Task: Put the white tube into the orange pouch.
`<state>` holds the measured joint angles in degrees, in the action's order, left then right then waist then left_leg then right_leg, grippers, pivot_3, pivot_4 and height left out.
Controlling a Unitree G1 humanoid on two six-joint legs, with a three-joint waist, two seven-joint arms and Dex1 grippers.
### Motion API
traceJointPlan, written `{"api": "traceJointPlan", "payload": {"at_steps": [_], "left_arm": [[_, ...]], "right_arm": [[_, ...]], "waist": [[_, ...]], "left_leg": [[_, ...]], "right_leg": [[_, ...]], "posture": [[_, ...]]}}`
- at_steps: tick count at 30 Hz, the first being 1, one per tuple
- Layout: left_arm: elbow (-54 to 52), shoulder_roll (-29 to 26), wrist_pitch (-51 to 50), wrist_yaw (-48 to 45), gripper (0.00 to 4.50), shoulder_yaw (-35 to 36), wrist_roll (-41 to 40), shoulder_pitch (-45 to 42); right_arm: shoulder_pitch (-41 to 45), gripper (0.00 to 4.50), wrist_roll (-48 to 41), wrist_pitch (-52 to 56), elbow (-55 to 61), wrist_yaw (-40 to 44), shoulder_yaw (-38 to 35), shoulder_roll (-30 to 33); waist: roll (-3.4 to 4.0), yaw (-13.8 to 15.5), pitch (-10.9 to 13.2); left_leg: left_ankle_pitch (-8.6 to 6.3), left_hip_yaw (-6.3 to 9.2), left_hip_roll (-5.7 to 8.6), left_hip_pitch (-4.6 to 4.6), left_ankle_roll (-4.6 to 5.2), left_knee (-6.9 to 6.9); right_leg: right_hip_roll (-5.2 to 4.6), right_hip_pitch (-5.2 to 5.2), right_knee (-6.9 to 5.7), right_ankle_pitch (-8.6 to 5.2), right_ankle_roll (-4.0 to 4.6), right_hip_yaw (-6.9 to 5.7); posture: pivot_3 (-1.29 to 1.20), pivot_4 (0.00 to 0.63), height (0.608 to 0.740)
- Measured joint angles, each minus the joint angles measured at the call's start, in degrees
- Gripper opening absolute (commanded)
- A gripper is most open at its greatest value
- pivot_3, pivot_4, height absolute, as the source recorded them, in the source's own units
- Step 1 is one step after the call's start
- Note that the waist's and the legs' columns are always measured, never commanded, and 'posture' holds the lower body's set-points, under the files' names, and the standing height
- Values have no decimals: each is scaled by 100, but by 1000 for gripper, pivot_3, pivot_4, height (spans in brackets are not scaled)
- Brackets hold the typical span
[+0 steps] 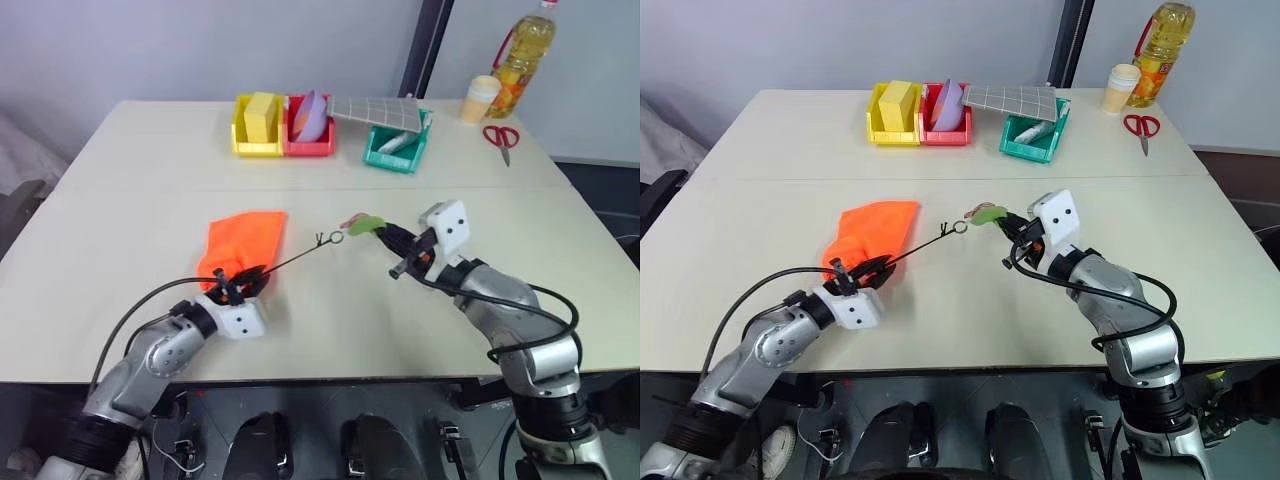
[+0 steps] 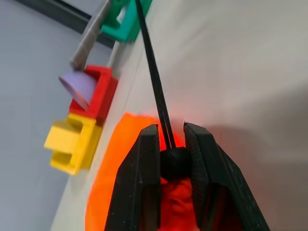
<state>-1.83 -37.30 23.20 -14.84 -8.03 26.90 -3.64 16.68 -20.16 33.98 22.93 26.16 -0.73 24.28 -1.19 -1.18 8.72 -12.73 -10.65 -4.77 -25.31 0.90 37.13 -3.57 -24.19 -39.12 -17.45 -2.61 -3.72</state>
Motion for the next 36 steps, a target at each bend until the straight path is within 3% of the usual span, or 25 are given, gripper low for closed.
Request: {"api": "traceJointPlan", "payload": {"at_steps": [13, 14, 15, 21, 22, 25, 29, 36], "left_arm": [[336, -309, 410, 270, 257, 105, -111, 177], [340, -308, 418, 230, 757, 106, -194, 184], [321, -291, 413, 137, 1288, 114, -381, 197], [126, -75, -168, -926, 3848, 278, -2153, 537], [-190, -123, -671, -1473, 4218, 336, -2982, 709], [-807, -390, -1909, -2372, 4218, 552, -4398, 1058], [-1453, -717, -3547, -2736, 4218, 1243, -6017, 1056], [-1237, -733, -4587, -2456, 4218, 2325, -6690, 677]], "right_arm": [[36, 0, 139, -72, -97, 0, 18, -19], [35, 0, 138, -71, -97, 0, 19, -20], [35, 315, 109, -49, -97, 16, 18, -19], [-184, 2808, -261, 375, 72, 481, 28, 389], [-401, 3180, -254, 432, 234, 670, 119, 691], [-886, 3180, -302, 488, 434, 1004, 153, 1060], [-1341, 3180, -444, 438, 592, 1382, -20, 1420], [-1432, 3180, -484, 113, 347, 1453, -682, 1489]], "waist": [[15, -4, -9], [17, -4, -10], [19, -5, -11], [19, 29, -10], [20, 33, -10], [20, 6, -9], [19, 8, -8], [18, 23, -8]], "left_leg": [[0, -1, 0, 2, -1, -2], [0, -1, 0, 2, -1, -2], [0, -1, -1, 2, -1, -2], [-1, -1, -1, -3, 0, -2], [-2, -2, 0, -3, 1, -2], [-1, 1, 0, -2, -1, -1], [2, 8, -1, 5, -5, 3], [2, 8, 2, 5, -4, 4]], "right_leg": [[0, 0, 0, 0, 0, 0], [0, 0, 0, 0, 1, 0], [0, 0, -1, 0, 1, 0], [-3, -2, 1, -1, 1, -2], [-5, -1, 2, -1, 1, -2], [-5, 0, 2, -1, 2, -2], [-1, 10, 1, -2, 3, -2], [1, 10, 3, -3, 3, -2]], "posture": [[0, 150, 740], [0, 150, 740], [0, 150, 740], [0, 150, 740], [0, 150, 740], [0, 150, 740], [0, 150, 740], [0, 150, 740]]}}
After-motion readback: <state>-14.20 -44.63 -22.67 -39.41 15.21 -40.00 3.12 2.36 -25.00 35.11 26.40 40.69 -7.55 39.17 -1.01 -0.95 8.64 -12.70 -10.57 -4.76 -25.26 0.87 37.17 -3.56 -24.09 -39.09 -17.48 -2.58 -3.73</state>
